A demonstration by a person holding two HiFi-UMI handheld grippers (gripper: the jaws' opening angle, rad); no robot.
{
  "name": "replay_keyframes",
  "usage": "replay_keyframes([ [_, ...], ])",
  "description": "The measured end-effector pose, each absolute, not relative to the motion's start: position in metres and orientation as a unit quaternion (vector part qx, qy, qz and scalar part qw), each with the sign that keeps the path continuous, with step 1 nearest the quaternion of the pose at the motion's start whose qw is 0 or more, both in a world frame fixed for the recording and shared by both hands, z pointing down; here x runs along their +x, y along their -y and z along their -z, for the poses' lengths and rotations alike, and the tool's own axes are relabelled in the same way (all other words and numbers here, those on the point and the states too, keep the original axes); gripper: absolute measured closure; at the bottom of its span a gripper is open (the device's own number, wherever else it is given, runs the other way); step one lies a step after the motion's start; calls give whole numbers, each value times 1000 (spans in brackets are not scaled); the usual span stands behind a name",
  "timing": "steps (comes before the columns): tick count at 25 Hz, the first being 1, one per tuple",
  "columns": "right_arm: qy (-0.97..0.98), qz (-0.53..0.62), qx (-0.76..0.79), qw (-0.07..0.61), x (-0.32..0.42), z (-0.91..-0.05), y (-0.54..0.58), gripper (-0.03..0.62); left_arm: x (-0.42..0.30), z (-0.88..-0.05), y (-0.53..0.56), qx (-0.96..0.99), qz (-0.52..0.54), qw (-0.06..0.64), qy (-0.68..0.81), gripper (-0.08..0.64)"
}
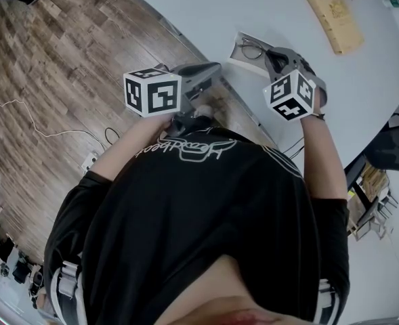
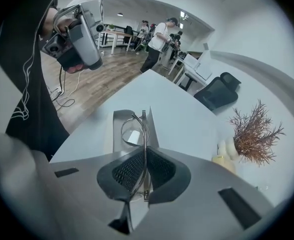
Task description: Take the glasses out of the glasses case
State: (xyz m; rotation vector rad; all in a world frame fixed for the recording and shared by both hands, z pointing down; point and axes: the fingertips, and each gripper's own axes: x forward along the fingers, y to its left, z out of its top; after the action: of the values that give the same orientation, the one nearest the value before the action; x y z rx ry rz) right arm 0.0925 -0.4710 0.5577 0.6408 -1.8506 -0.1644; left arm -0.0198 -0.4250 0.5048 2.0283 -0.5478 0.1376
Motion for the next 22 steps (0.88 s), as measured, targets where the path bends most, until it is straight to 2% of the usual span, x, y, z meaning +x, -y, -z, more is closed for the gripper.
replay_keyframes([
  [10,797,80,317,508,94,-516,458,574,-21,-489,407,844,-47,481,232,554],
  [22,855,7,377,357,81,-435,390,572,-27,-442,360,854,-2,454,253,554],
])
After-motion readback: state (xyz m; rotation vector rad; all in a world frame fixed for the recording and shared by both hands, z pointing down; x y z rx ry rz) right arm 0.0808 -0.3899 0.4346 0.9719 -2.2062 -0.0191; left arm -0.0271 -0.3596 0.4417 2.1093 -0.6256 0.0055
